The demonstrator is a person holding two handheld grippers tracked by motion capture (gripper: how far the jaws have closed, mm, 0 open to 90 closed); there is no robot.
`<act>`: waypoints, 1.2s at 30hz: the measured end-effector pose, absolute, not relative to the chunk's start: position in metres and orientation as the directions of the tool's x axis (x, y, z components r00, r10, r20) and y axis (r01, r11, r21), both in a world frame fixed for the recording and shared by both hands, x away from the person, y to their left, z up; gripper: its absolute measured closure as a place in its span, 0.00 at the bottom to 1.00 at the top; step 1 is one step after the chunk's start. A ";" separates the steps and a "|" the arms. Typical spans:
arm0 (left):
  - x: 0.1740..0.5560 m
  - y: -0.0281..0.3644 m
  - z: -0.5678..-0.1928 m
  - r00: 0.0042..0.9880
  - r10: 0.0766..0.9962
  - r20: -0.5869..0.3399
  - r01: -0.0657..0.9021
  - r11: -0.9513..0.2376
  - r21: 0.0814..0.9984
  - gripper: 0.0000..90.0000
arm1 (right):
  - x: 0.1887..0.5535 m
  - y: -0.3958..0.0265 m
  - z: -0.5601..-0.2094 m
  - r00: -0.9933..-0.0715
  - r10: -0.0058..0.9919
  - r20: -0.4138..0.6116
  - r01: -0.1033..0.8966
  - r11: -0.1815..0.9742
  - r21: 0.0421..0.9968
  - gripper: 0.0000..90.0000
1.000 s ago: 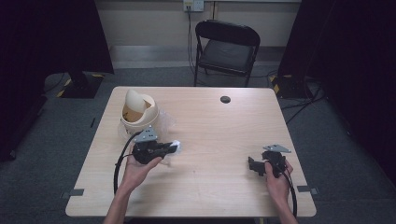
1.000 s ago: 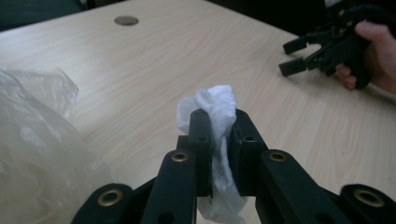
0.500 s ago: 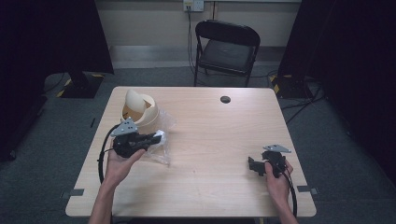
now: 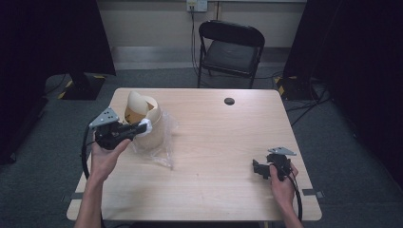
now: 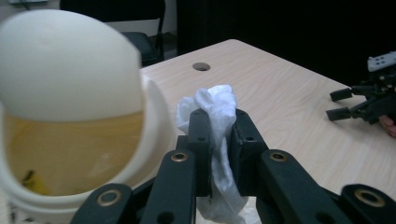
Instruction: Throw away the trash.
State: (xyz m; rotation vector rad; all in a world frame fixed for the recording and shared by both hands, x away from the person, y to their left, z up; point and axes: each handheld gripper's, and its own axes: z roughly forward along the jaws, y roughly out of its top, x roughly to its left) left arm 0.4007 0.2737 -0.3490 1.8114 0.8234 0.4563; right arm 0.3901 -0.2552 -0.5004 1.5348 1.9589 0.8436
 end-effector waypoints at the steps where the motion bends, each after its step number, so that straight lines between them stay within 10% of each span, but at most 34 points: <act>1: 0.403 0.277 -0.348 0.685 0.725 -0.076 0.327 -0.212 0.921 0.90 | 0.390 -0.255 -0.500 -0.231 0.973 -0.015 0.657 0.168 0.735 0.13; 36: 0.464 0.303 -0.366 0.593 0.798 -0.109 0.503 -0.261 0.824 0.88 | 0.390 -0.255 -0.500 -0.233 0.972 -0.016 0.657 0.169 0.735 0.13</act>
